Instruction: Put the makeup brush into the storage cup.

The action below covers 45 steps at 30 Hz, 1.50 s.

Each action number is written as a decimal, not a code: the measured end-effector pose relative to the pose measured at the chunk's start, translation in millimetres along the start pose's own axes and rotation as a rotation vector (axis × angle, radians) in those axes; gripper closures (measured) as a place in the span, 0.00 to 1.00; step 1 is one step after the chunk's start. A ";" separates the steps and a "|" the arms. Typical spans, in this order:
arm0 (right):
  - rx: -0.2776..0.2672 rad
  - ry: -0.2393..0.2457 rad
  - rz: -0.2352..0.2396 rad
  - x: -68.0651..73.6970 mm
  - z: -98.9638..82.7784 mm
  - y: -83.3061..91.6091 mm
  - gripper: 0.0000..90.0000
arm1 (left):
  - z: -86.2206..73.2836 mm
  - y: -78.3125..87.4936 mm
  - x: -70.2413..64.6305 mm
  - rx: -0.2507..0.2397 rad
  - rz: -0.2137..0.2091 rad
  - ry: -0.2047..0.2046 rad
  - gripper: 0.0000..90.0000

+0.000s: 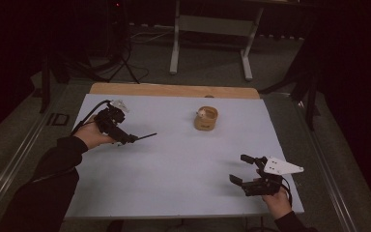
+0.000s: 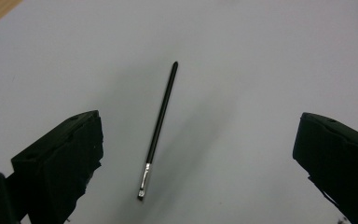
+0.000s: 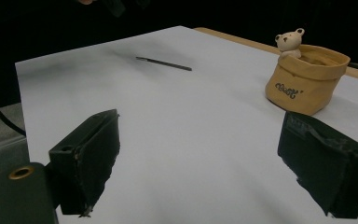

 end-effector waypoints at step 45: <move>0.003 -0.006 0.015 1.9 -0.9 -1.2 0.14 | -12.3 -52.2 24.3 0.257 -0.028 -0.116 0.43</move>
Point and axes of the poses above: each handheld gripper's, and its own axes: y roughly backward along the jaws, z roughly out of its top, x roughly to its left, the point moved 9 cm from there along -y, roughly forward along the jaws, and after that the axes turned 2 degrees about z, right-handed, at the moved point
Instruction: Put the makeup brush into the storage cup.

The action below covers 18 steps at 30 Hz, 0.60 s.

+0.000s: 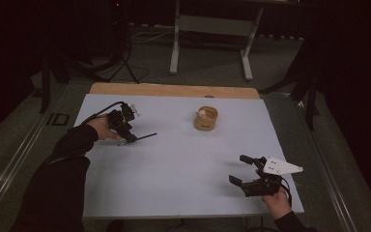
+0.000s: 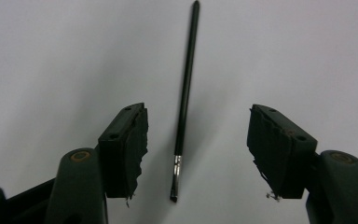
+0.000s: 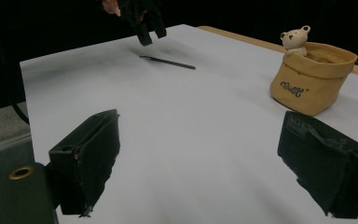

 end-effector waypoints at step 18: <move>0.007 0.002 0.004 0.8 -1.3 -0.6 0.14 | -5.4 -23.6 4.4 0.060 0.021 -0.045 0.67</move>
Point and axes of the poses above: each handheld gripper's, and its own axes: y roughly backward along the jaws, z roughly out of its top, x roughly to its left, the point moved 9 cm from there along -y, roughly forward along the jaws, and after that the axes turned 2 degrees about z, right-handed, at the moved point
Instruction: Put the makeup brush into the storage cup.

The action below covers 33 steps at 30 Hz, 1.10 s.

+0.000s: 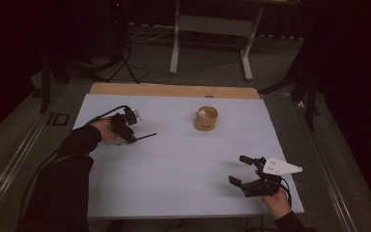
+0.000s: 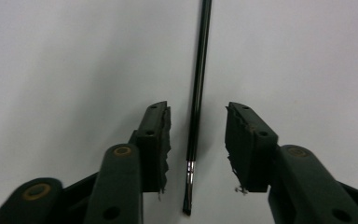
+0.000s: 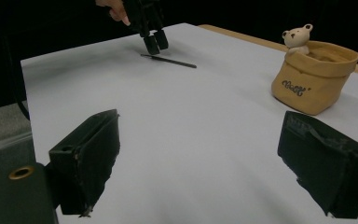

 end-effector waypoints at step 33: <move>0.001 -0.018 0.001 -0.9 -0.9 -0.6 0.14 | -2.7 -15.1 1.7 0.038 -0.039 -0.014 0.94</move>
Point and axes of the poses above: each handheld gripper's, and its own axes: y roughly backward along the jaws, z roughly out of its top, x roughly to its left, the point moved 9 cm from there along -y, roughly forward along the jaws, and after that the axes turned 2 degrees about z, right-handed, at the moved point
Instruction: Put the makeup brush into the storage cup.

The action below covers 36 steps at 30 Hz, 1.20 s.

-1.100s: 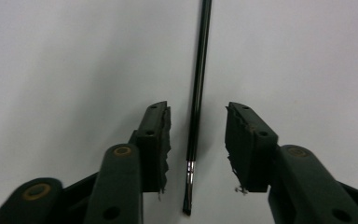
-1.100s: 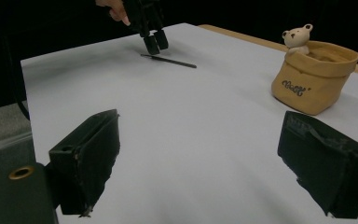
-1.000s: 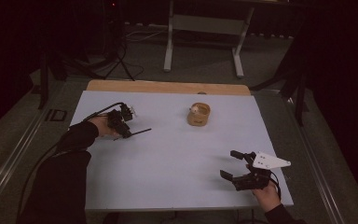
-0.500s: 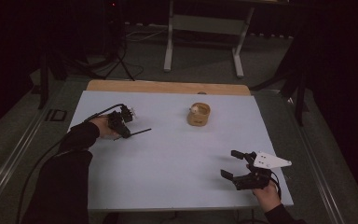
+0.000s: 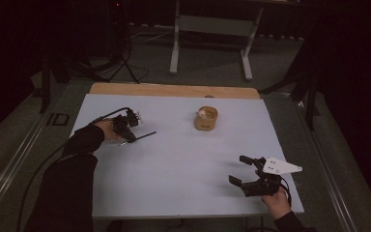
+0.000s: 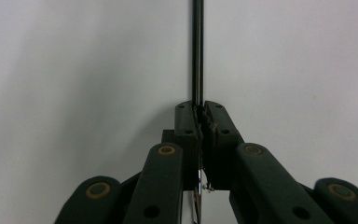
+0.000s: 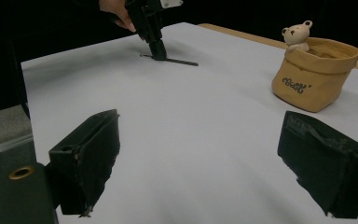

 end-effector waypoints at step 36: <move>-0.011 -0.001 -0.019 -3.6 2.1 1.9 0.15 | 38.4 72.6 -71.9 -0.049 -0.110 -0.105 0.95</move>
Point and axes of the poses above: each handheld gripper's, and its own axes: y roughly backward along the jaws, z roughly out of its top, x roughly to its left, the point moved 9 cm from there along -y, roughly forward along the jaws, and after that the axes turned 2 degrees about z, right-handed, at the moved point
